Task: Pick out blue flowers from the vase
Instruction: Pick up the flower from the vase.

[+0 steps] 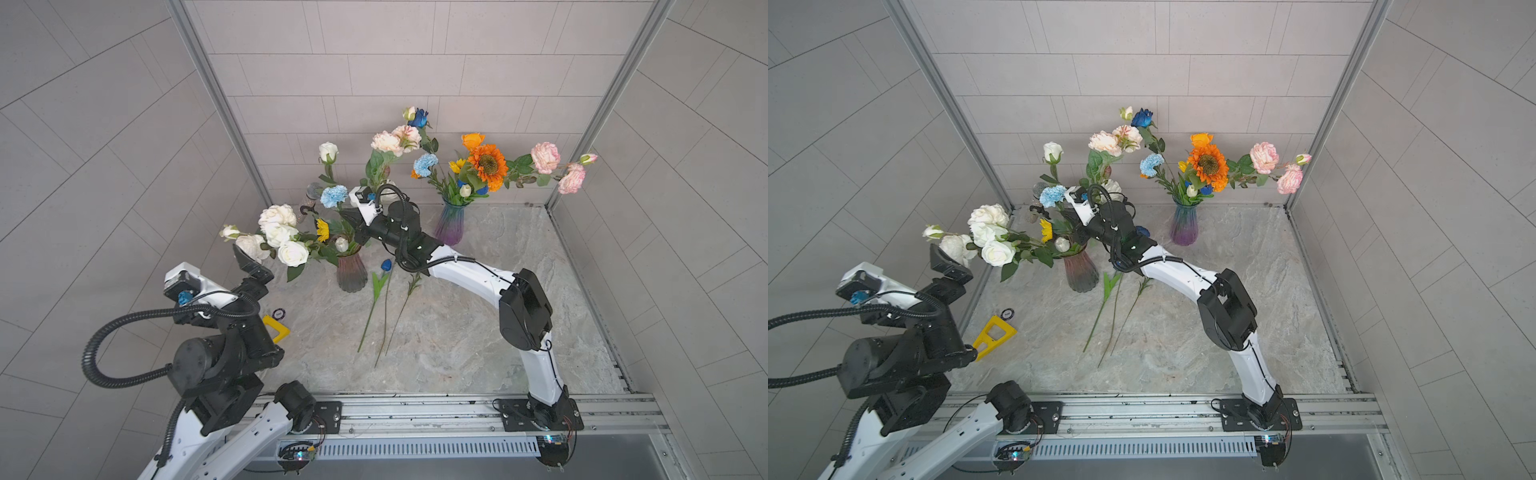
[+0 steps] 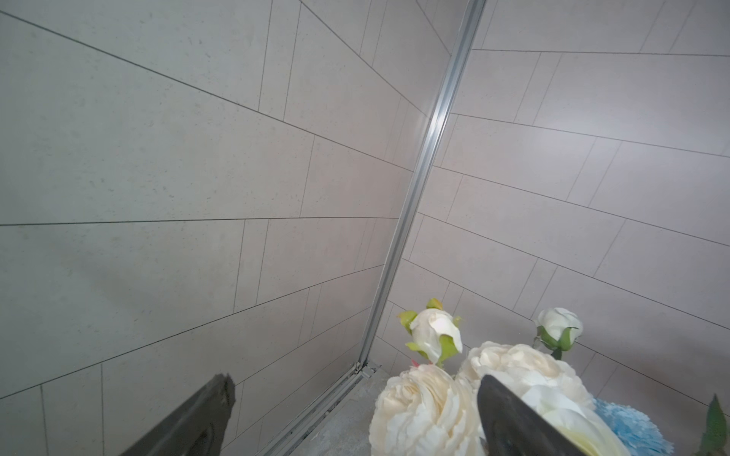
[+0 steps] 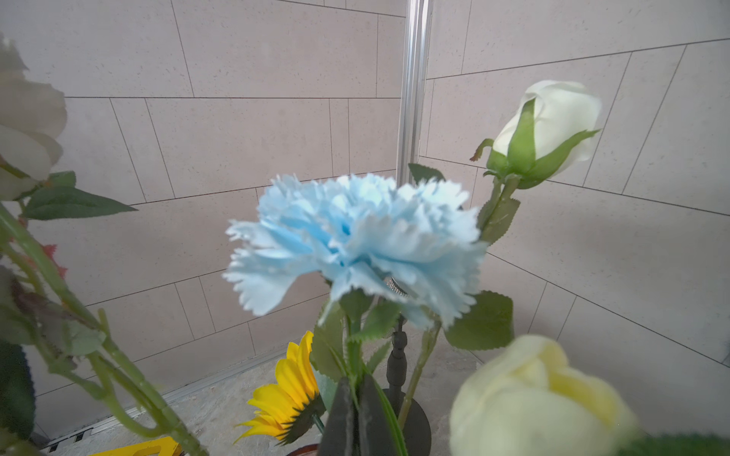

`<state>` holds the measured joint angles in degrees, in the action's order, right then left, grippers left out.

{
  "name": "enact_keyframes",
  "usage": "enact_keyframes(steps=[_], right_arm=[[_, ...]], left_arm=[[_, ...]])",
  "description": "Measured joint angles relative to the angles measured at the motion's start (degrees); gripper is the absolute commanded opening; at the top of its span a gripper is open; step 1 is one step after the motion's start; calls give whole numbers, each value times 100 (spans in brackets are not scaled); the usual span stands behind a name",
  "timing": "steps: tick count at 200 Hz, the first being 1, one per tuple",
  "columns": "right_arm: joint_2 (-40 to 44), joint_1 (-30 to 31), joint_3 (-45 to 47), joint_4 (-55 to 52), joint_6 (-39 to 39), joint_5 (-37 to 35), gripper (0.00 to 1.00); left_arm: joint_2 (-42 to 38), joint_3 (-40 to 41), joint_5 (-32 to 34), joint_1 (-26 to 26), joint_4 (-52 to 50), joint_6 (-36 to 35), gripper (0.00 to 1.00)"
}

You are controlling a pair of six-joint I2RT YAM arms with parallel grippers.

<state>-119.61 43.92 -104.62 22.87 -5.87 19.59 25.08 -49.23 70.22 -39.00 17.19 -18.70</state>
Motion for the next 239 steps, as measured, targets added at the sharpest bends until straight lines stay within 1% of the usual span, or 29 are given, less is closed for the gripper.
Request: enact_keyframes(steps=[19, 50, 71, 93, 109, 141, 178, 212, 224, 233, 239], right_arm=[[0, 0, 0, 2, -22, 44, 1], [0, -2, 0, 2, -39, 79, 1], [0, -9, 0, 2, -48, 94, 1], [0, -11, 0, 0, -66, 111, 1], [0, -20, 9, 4, -70, 125, 1], [0, -37, 37, 11, -87, 166, 1], [0, -61, 92, 7, -129, 225, 1], [0, -81, 92, 7, -127, 236, 1], [0, -92, 92, 7, -125, 236, 1], [0, -96, 92, 7, -127, 245, 1], [0, -98, 92, 7, -127, 247, 1]], left_arm=[[-92, 2, 232, 0, 232, -219, 100], [-201, -264, 505, 0, 280, -415, 100], [-201, -299, 623, 0, 350, -560, 100], [-173, -409, 629, -31, 131, -570, 100], [-68, -756, 516, -98, -289, -492, 100], [533, -1766, -114, -166, -1147, -208, 100], [1611, -2610, -1056, -166, -1569, -214, 100], [2785, -4100, -1851, -149, -2061, -352, 100], [3161, -4642, -2114, -15, -2291, -350, 100], [3405, -5069, -2347, 236, -2551, -227, 100], [3578, -5357, -2610, 494, -2752, -120, 100]])
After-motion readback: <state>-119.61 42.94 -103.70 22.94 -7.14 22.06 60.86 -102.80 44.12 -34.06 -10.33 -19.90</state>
